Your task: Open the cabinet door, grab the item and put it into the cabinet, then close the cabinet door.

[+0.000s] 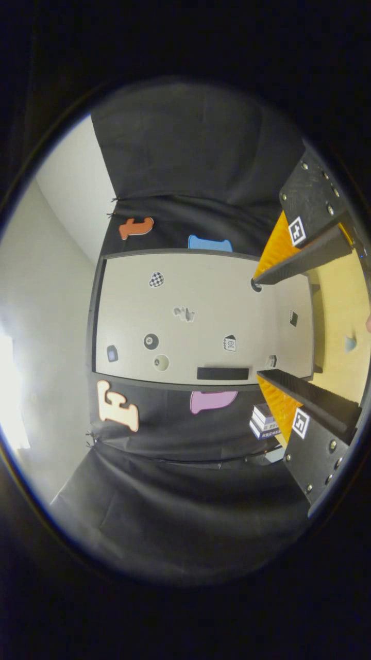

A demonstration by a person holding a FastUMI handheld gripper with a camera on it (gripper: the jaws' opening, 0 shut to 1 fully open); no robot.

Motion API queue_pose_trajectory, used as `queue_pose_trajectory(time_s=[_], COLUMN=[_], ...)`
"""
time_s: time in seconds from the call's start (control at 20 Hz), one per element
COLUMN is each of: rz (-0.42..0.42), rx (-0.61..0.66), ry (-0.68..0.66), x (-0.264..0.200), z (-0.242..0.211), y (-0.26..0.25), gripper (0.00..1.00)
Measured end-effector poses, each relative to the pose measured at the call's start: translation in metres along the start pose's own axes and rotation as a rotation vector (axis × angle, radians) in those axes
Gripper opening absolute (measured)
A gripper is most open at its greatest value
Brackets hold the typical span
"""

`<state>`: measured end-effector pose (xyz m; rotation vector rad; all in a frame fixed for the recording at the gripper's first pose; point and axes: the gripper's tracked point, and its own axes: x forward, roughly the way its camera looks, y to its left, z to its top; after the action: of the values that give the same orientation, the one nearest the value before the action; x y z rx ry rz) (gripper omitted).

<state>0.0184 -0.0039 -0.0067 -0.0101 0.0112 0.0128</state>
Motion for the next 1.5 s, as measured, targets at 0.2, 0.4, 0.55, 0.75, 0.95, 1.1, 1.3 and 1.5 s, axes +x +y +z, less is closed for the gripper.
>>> queue_pose_trajectory(time_s=[0.2,0.4,0.55,0.75,0.95,1.1,1.3,1.5], rz=[0.001,0.003,0.019,0.051,0.093,0.125,0.15,0.17], rx=[0.002,0.006,-0.004,-0.014,-0.006,0.001,0.026,0.035], ry=[0.005,0.013,0.019,0.027,0.033,0.026,0.013,0.01], x=[0.008,0.016,0.026,0.047,0.077,0.107,0.157,0.201], z=[-0.002,-0.006,-0.012,-0.019,-0.025,-0.025,-0.026,-0.03], y=[-0.001,0.0,0.005,0.02,0.045,0.066,0.094,0.116], gripper=[0.98,0.98,0.98,0.98,0.98,0.98,0.98,0.98])
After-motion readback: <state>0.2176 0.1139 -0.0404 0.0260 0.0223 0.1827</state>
